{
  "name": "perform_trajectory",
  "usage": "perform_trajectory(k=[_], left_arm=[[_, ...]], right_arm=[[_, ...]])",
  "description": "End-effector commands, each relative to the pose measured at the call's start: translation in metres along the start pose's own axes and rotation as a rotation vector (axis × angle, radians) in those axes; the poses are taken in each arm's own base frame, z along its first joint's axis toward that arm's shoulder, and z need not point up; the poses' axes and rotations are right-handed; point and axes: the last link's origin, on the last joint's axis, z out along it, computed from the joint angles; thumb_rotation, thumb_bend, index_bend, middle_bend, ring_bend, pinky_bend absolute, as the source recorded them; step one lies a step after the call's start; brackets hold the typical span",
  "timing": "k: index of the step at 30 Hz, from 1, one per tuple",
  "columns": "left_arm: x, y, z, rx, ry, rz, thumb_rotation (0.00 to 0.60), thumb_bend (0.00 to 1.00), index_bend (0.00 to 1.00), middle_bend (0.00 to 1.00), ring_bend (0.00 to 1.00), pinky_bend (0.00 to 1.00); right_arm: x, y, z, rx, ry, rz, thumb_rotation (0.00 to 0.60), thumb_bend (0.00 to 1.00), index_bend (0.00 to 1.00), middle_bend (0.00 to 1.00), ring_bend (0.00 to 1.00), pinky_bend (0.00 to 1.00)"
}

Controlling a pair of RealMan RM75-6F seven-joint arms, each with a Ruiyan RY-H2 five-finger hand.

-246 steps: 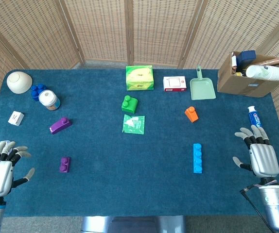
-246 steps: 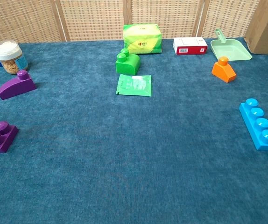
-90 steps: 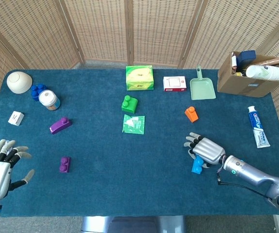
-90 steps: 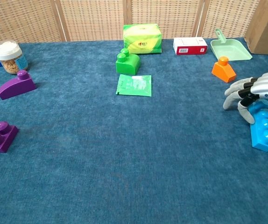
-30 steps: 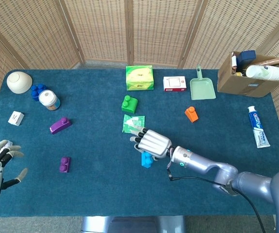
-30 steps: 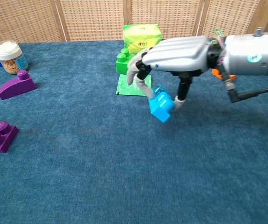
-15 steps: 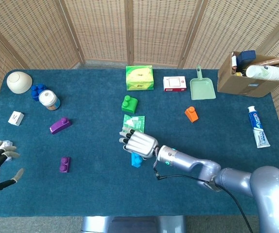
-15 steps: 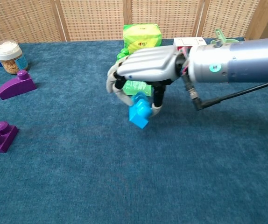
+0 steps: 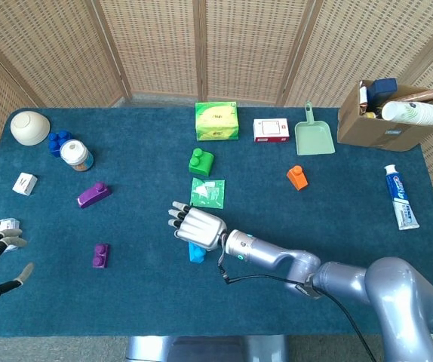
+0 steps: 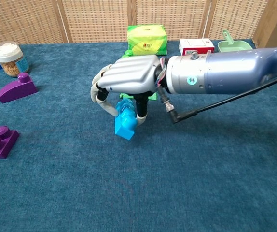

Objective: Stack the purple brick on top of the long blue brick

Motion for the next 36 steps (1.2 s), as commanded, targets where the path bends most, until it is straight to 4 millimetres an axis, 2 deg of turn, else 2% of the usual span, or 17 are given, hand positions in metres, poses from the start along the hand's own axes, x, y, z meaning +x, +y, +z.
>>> perform_trajectory(k=[1, 8, 13, 20, 29, 36], left_arm=[[-0.002, -0.001, 0.000, -0.003, -0.002, -0.007, 0.580, 0.32, 0.41, 0.33, 0.14, 0.00], [-0.001, -0.005, -0.003, 0.001, 0.001, -0.016, 0.579, 0.32, 0.41, 0.33, 0.14, 0.00], [-0.001, -0.008, -0.005, 0.007, 0.001, -0.020, 0.580, 0.32, 0.41, 0.33, 0.14, 0.00], [-0.003, -0.004, -0.003, -0.011, -0.002, -0.022, 0.580, 0.32, 0.41, 0.33, 0.14, 0.00], [-0.002, 0.002, 0.001, -0.045, -0.012, -0.007, 0.573, 0.32, 0.41, 0.33, 0.14, 0.00], [-0.006, 0.012, 0.009, -0.120, -0.079, 0.059, 0.572, 0.32, 0.41, 0.33, 0.14, 0.00]], right_arm=[[-0.001, -0.007, 0.008, -0.003, 0.002, -0.014, 0.600, 0.15, 0.63, 0.24, 0.12, 0.12], [-0.005, -0.013, 0.019, -0.024, -0.017, -0.013, 0.600, 0.15, 0.59, 0.23, 0.10, 0.12], [-0.005, -0.013, 0.018, -0.036, -0.041, -0.006, 0.600, 0.15, 0.44, 0.21, 0.06, 0.11], [-0.001, -0.015, 0.011, -0.038, -0.052, 0.009, 0.600, 0.15, 0.31, 0.18, 0.04, 0.11], [0.014, -0.006, -0.008, -0.068, -0.028, 0.067, 0.600, 0.15, 0.29, 0.18, 0.03, 0.11], [0.032, 0.036, -0.052, -0.215, 0.043, 0.124, 0.600, 0.15, 0.30, 0.18, 0.03, 0.11]])
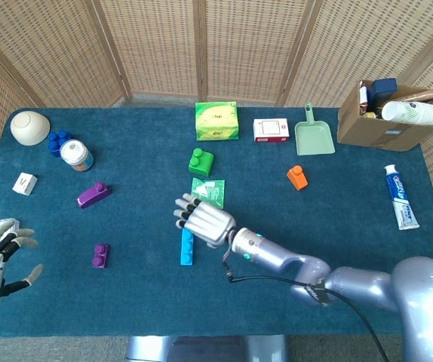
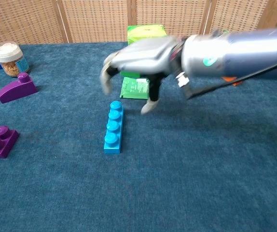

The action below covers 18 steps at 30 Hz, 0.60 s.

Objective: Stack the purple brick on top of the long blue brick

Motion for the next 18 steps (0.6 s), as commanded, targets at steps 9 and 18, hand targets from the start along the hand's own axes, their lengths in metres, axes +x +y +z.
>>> perform_trajectory(k=[9, 18], left_arm=[[-0.001, 0.008, 0.015, -0.104, -0.082, 0.114, 0.569, 0.32, 0.41, 0.33, 0.14, 0.00], [-0.005, 0.014, 0.034, -0.189, -0.139, 0.187, 0.567, 0.32, 0.40, 0.32, 0.14, 0.00]], right_arm=[[0.027, 0.086, -0.066, -0.304, 0.146, 0.073, 0.600, 0.16, 0.37, 0.19, 0.06, 0.12], [0.018, 0.145, -0.136, -0.547, 0.166, 0.030, 0.600, 0.16, 0.42, 0.20, 0.10, 0.18]])
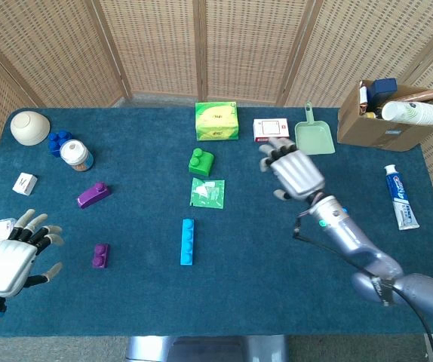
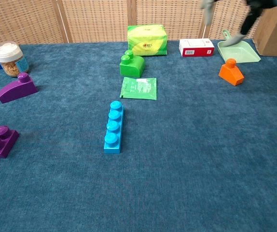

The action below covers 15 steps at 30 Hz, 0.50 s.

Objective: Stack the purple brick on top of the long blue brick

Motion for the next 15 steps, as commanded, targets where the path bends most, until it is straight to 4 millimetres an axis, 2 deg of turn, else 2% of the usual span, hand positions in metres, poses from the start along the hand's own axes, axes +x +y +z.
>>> perform_trajectory(k=[1, 6, 9, 12, 15], left_arm=[[-0.001, 0.000, 0.007, -0.028, -0.022, 0.019, 0.567, 0.32, 0.40, 0.32, 0.14, 0.00], [0.000, 0.001, 0.022, -0.096, -0.063, 0.056, 0.560, 0.32, 0.38, 0.31, 0.13, 0.00], [0.002, 0.003, 0.036, -0.181, -0.099, 0.107, 0.561, 0.32, 0.37, 0.30, 0.13, 0.00], [0.003, 0.002, 0.047, -0.257, -0.139, 0.140, 0.562, 0.32, 0.36, 0.28, 0.13, 0.00], [0.004, 0.001, 0.051, -0.295, -0.157, 0.155, 0.562, 0.32, 0.35, 0.26, 0.13, 0.00]], right_arm=[[-0.002, 0.027, -0.014, -0.083, 0.009, -0.031, 0.600, 0.16, 0.43, 0.20, 0.10, 0.18], [-0.006, 0.058, -0.041, -0.195, 0.022, 0.000, 0.600, 0.16, 0.44, 0.20, 0.10, 0.18], [-0.005, 0.080, -0.063, -0.277, 0.044, 0.006, 0.600, 0.16, 0.44, 0.20, 0.10, 0.18], [-0.001, 0.090, -0.080, -0.320, 0.063, 0.003, 0.600, 0.16, 0.44, 0.20, 0.10, 0.18], [0.000, 0.094, -0.086, -0.340, 0.067, 0.005, 0.600, 0.16, 0.44, 0.20, 0.10, 0.18]])
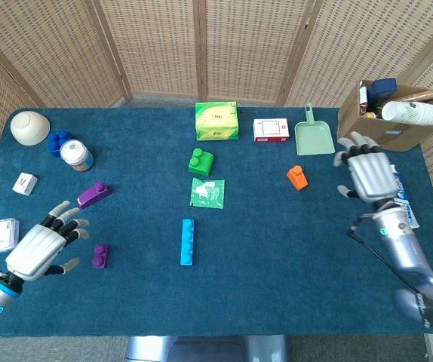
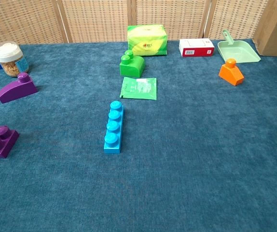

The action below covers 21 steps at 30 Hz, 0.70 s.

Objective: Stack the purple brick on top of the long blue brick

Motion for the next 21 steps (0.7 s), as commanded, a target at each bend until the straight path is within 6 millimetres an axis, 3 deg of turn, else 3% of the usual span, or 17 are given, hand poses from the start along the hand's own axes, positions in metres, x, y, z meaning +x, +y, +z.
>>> perform_trajectory(k=[1, 11, 21], left_arm=[[0.001, -0.006, 0.006, -0.069, -0.047, 0.041, 0.561, 0.32, 0.35, 0.26, 0.13, 0.00], [0.005, -0.013, 0.009, -0.243, -0.098, 0.135, 0.556, 0.32, 0.31, 0.21, 0.11, 0.00], [-0.004, -0.039, 0.002, -0.308, -0.110, 0.273, 0.559, 0.32, 0.29, 0.19, 0.10, 0.00]], right_arm=[[0.002, 0.009, -0.007, -0.032, 0.004, 0.005, 0.600, 0.16, 0.44, 0.20, 0.10, 0.18], [-0.003, 0.019, -0.028, -0.087, -0.003, 0.016, 0.600, 0.16, 0.44, 0.20, 0.09, 0.18], [-0.010, 0.010, -0.028, -0.093, -0.008, 0.027, 0.600, 0.16, 0.44, 0.20, 0.08, 0.18]])
